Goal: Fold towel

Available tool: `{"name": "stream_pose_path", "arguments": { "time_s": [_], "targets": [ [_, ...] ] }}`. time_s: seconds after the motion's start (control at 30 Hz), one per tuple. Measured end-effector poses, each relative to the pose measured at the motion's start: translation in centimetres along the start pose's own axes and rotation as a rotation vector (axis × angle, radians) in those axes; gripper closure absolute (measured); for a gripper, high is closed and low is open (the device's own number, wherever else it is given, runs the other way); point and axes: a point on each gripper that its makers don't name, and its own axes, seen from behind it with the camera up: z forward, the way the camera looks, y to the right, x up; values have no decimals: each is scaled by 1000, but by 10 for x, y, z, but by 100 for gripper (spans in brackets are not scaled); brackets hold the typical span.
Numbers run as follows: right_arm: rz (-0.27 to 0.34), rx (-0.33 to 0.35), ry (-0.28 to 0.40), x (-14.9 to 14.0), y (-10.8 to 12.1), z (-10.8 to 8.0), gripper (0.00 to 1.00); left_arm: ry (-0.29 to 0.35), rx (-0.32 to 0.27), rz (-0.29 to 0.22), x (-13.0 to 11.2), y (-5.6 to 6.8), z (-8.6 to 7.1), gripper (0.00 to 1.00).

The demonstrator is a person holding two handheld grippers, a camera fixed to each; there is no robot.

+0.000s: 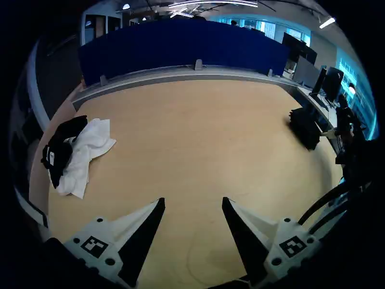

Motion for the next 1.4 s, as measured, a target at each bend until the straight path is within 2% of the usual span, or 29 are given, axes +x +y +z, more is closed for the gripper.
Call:
{"name": "stream_pose_path", "arguments": {
  "time_s": [0.13,0.27,0.33,0.53,0.77,1.07,1.4],
  "targets": [
    [-9,-7,0,-6,1,-7,77,1,-3,-3,1,0,1,12],
    [-14,-19,9,-11,3,-15,38,2,-7,1,1,1,2,12],
    [-15,-15,21,-10,1,-19,23,3,-11,3,2,2,2,12],
    [-16,8,47,-4,-9,-26,2,5,-19,4,3,5,4,12],
    [-43,48,90,20,-35,-28,0,8,-19,2,5,3,3,12],
    [-32,104,119,44,-71,-11,0,9,-13,-1,6,-1,-1,12],
    [-48,96,63,25,-72,11,0,8,-9,-8,5,-6,0,12]
  ]
}}
